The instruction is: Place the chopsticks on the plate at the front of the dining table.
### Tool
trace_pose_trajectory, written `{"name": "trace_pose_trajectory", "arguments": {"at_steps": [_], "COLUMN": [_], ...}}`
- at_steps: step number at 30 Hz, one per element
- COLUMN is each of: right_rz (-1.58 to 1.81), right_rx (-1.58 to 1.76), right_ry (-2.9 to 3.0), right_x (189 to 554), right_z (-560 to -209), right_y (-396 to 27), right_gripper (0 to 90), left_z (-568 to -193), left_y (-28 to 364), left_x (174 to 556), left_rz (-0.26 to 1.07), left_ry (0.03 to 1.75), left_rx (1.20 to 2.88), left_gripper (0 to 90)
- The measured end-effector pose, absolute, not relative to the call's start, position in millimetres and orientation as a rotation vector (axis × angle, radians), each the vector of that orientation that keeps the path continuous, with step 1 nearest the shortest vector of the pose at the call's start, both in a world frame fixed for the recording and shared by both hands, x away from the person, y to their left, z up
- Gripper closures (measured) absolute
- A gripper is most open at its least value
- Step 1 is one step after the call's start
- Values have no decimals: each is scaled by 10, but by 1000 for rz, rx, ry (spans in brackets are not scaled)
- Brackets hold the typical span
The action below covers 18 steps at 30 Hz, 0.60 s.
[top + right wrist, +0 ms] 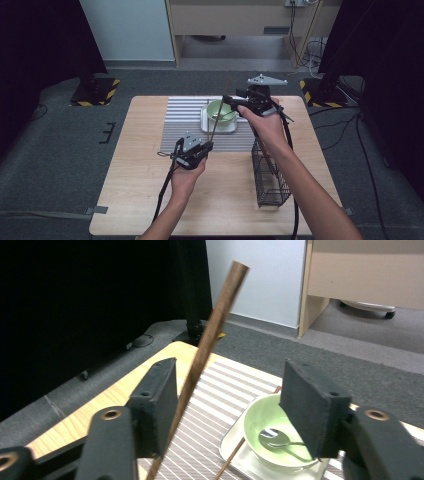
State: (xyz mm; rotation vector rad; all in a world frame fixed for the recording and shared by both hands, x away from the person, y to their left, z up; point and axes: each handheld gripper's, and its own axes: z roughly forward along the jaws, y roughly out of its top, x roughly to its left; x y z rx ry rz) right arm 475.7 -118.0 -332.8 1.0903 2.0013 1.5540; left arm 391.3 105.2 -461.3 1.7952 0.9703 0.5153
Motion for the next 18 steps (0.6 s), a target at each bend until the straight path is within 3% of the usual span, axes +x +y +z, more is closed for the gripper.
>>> {"name": "trace_pose_trajectory", "arguments": {"at_steps": [18], "right_rz": [1462], "right_rx": [1106], "right_ry": [1997], "right_x": [4746], "right_z": [-3431], "right_y": [-1400], "right_gripper": [170], "left_z": [-4555], "left_y": [1115], "left_x": [4103], "left_rz": [544], "left_ry": [1052], "left_rx": [1787], "left_gripper": [862]}}
